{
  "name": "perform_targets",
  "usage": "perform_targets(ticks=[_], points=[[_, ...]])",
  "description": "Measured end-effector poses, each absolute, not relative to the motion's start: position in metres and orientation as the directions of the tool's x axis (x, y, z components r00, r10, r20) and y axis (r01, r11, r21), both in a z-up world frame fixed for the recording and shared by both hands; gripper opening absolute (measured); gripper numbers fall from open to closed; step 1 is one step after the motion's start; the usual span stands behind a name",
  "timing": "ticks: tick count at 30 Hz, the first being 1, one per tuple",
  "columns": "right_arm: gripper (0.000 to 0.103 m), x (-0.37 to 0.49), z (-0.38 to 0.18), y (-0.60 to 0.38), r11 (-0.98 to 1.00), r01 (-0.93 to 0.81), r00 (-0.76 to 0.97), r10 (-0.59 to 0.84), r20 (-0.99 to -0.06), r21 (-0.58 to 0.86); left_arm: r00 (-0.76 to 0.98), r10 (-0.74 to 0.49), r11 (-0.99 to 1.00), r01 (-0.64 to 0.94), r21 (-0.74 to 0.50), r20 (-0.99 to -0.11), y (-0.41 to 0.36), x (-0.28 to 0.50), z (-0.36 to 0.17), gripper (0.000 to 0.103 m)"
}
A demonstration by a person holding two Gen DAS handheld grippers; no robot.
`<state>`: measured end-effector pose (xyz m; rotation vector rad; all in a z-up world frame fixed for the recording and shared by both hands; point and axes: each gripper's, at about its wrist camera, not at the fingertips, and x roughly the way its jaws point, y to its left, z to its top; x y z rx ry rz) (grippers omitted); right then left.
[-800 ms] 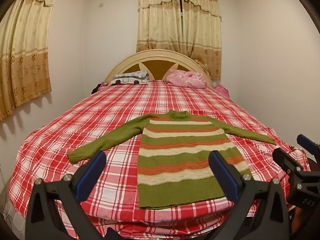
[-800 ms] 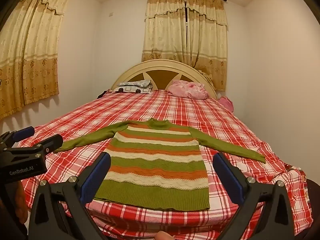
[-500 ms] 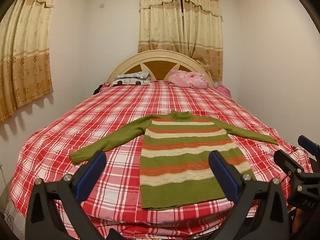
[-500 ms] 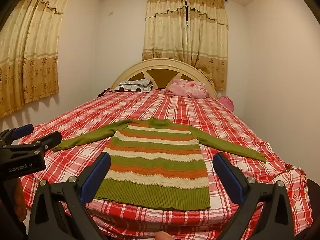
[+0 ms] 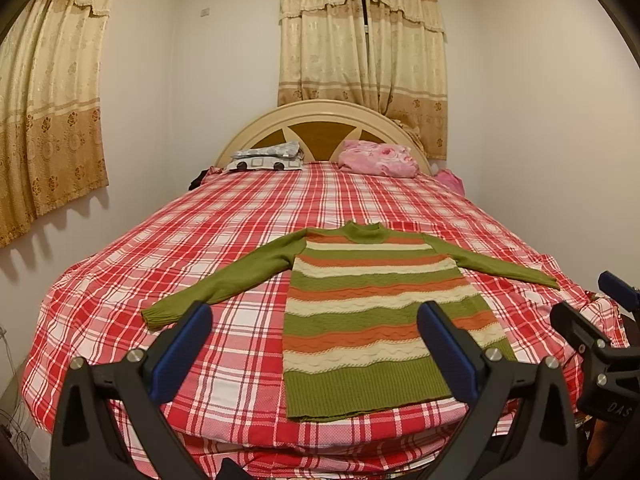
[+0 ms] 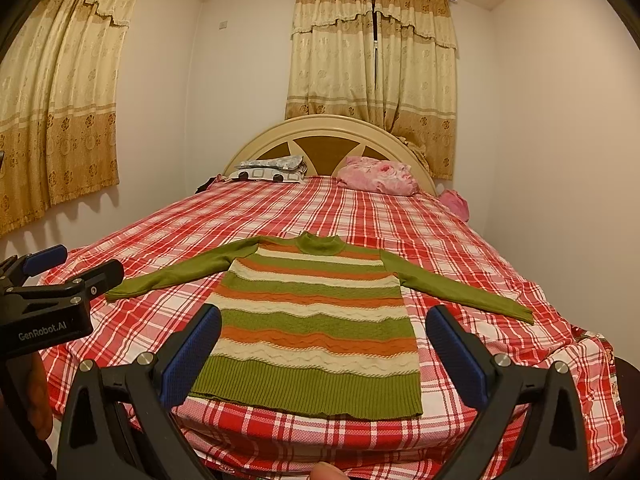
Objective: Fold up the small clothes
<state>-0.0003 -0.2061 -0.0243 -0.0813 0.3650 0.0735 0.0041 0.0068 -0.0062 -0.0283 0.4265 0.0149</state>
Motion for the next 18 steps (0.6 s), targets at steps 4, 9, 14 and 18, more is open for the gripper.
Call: perform_targets(ticks=[4, 9, 14, 18], points=[[0.102, 0.000, -0.024, -0.207, 0.994, -0.087, 0.931, 0.058, -0.361, -0.066, 0.910, 0.008, 1.000, -0.019, -0.023, -0.414, 0.006, 0.004, -0.006, 0.103], [0.102, 0.000, -0.026, -0.207, 0.994, -0.088, 0.931, 0.058, -0.361, -0.066, 0.910, 0.010, 0.999, -0.021, -0.024, -0.413, 0.007, 0.004, -0.006, 0.103], [0.102, 0.001, -0.026, -0.207, 0.994, -0.088, 0.930, 0.058, -0.363, -0.066, 0.910, 0.010, 0.999, -0.022, -0.024, -0.414, 0.009, 0.004, -0.007, 0.103], [0.102, 0.002, -0.037, -0.206, 0.994, -0.089, 0.930, 0.058, -0.363, -0.069, 0.910, 0.010, 1.000, -0.021, -0.023, -0.414, 0.009, 0.005, -0.007, 0.103]])
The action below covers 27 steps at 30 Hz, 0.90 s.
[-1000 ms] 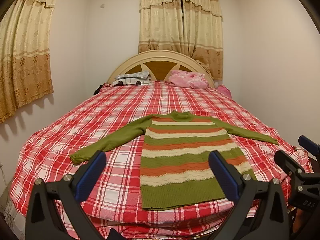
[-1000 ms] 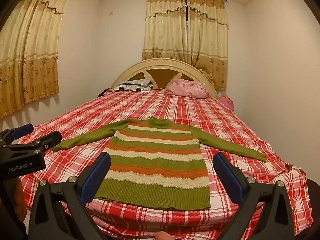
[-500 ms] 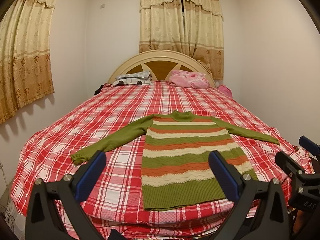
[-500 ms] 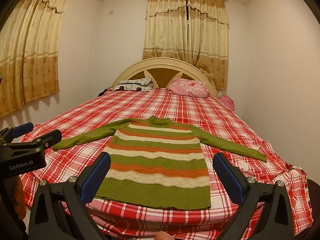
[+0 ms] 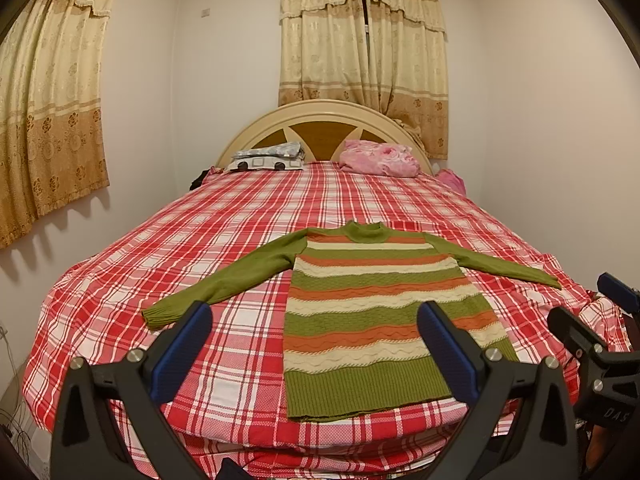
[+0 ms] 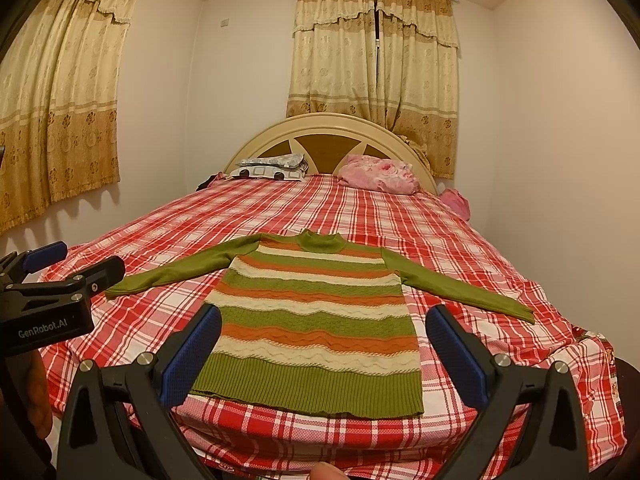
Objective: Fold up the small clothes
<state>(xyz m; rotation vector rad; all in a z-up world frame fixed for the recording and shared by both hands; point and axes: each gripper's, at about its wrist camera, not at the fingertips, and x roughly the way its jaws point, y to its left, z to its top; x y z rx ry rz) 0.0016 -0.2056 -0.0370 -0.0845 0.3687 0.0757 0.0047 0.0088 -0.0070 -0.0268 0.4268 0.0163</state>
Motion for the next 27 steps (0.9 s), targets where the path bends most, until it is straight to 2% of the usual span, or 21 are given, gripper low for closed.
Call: perform_targets(ticks=[27], points=[[0.102, 0.0020, -0.0355, -0.2037, 0.993, -0.089, 0.928, 0.057, -0.367, -0.072, 0.911, 0.014, 1.000, -0.023, -0.017, -0.412, 0.0128, 0.0049, -0.0069, 0.103]])
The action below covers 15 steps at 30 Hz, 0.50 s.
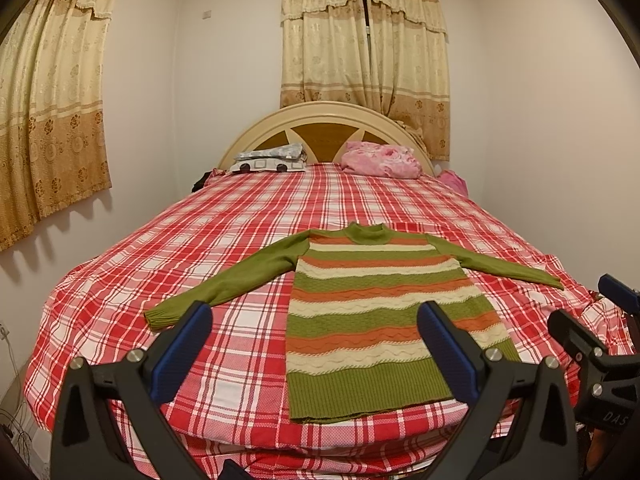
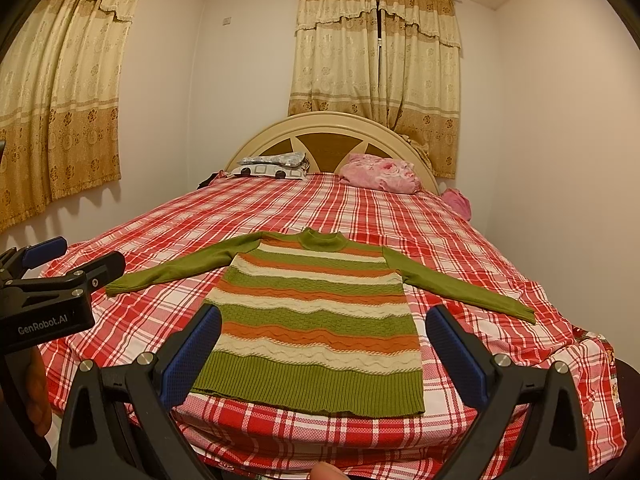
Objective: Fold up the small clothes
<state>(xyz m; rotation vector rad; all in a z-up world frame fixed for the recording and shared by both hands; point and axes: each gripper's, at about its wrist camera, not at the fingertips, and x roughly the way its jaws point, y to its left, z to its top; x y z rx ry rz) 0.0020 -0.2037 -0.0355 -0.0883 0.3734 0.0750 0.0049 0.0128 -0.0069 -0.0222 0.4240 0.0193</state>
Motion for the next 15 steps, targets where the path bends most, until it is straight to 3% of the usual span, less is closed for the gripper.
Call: perform_targets(ticks=[15], points=[[0.102, 0.002, -0.052, -0.197, 0.993, -0.086, 0.926, 0.050, -0.375, -0.079, 0.910, 0.021, 1.000, -0.023, 0.000, -0.415, 0.017, 0.009, -0.012, 0.103]])
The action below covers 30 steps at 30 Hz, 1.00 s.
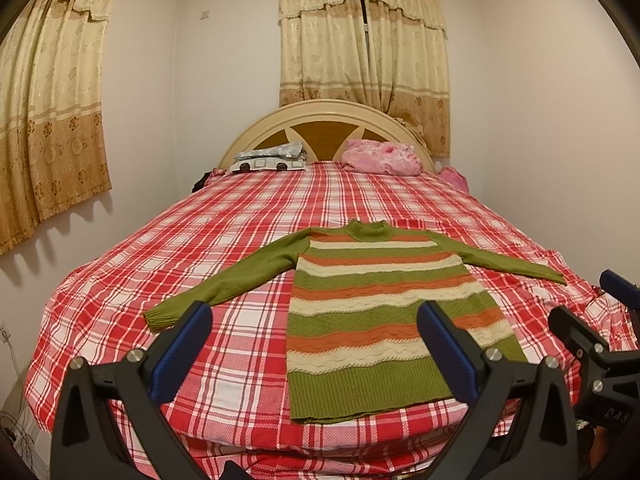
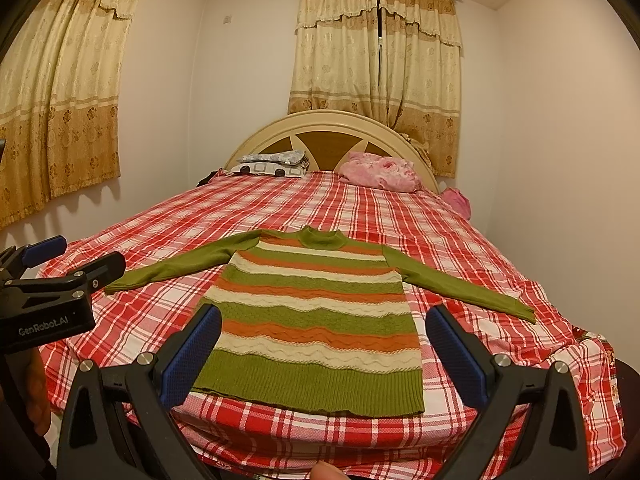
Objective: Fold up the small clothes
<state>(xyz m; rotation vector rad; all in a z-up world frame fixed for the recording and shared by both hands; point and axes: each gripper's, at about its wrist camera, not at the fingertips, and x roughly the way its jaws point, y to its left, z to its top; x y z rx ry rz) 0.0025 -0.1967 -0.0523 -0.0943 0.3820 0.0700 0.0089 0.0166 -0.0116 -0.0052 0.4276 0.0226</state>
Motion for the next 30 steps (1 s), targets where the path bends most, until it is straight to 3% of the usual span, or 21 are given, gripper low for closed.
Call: perform_targets(ticks=[30], points=[[0.102, 0.147, -0.111, -0.248, 0.998, -0.014, 0.809, -0.024, -0.587, -0.060, 0.838, 0.060, 0.991, 0.013, 0.130, -0.542, -0.012, 0.140, -0.063, 0.103]])
